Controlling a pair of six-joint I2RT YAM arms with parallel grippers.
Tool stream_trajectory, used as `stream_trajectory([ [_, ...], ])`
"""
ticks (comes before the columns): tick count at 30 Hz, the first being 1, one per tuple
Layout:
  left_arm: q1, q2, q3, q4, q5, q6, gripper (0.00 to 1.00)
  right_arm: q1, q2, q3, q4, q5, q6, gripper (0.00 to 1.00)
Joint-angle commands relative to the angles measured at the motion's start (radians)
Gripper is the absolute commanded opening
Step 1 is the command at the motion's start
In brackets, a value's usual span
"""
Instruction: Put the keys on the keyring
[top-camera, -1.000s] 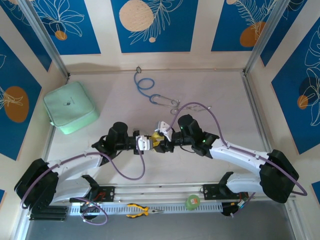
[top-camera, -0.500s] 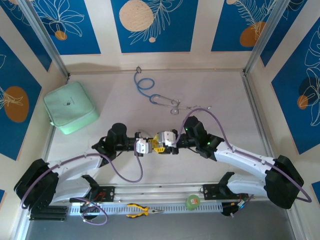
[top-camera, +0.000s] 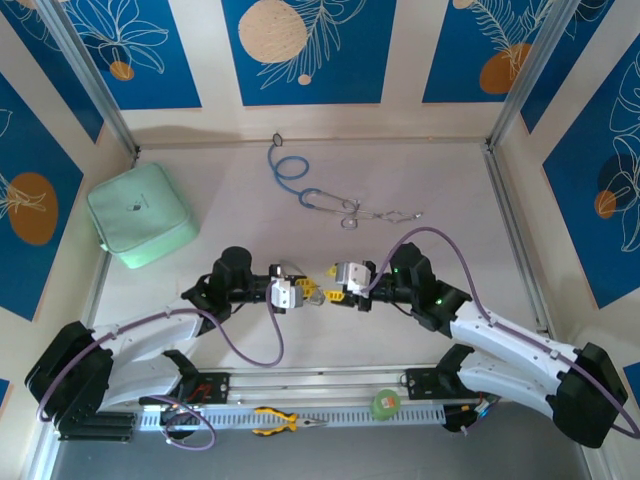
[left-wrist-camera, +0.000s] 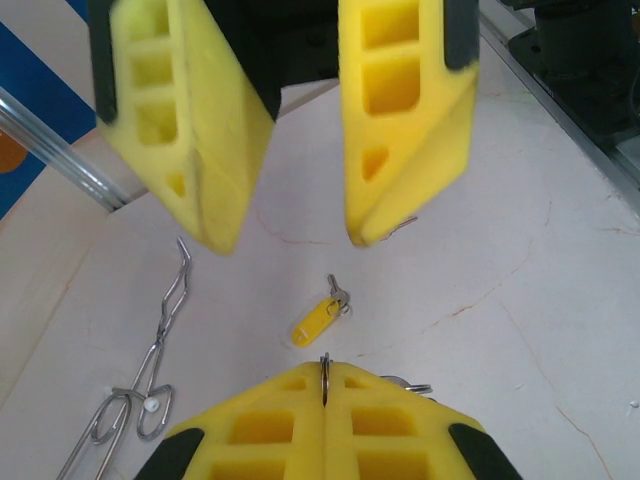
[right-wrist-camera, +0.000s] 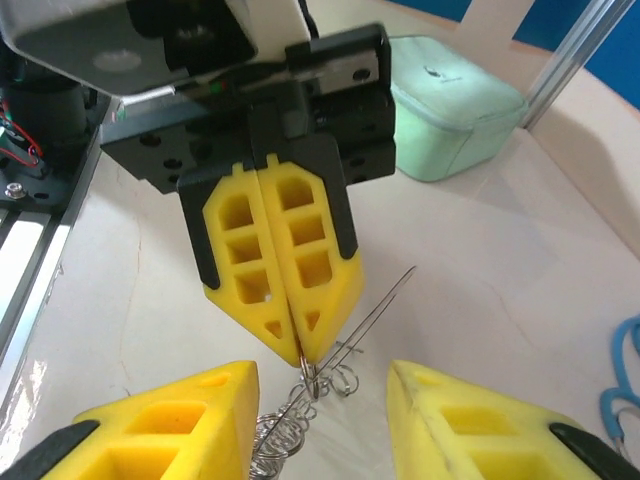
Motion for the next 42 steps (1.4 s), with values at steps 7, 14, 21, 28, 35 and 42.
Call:
stream_trajectory([
  [7,-0.009,-0.019,-0.02,0.062,0.059,-0.006,0.0,0.02,0.101,0.011,0.017,0.003,0.003,0.34],
  [14,-0.009,-0.019,-0.022,0.065,0.08,-0.009,0.0,0.023,0.138,0.029,0.028,-0.001,0.002,0.26],
  [21,-0.01,-0.019,-0.019,0.059,0.098,-0.013,0.0,0.028,0.158,0.038,0.062,-0.01,0.01,0.17],
  [28,-0.009,-0.019,-0.017,0.052,0.105,-0.013,0.0,0.028,0.159,0.037,0.07,-0.024,0.017,0.12],
  [35,-0.01,-0.064,-0.007,-0.02,0.021,-0.006,0.32,0.027,0.148,0.047,0.032,-0.022,0.0,0.0],
  [42,-0.009,-0.178,0.048,-0.394,-0.108,0.132,0.3,0.025,0.137,0.103,-0.094,-0.002,-0.08,0.0],
])
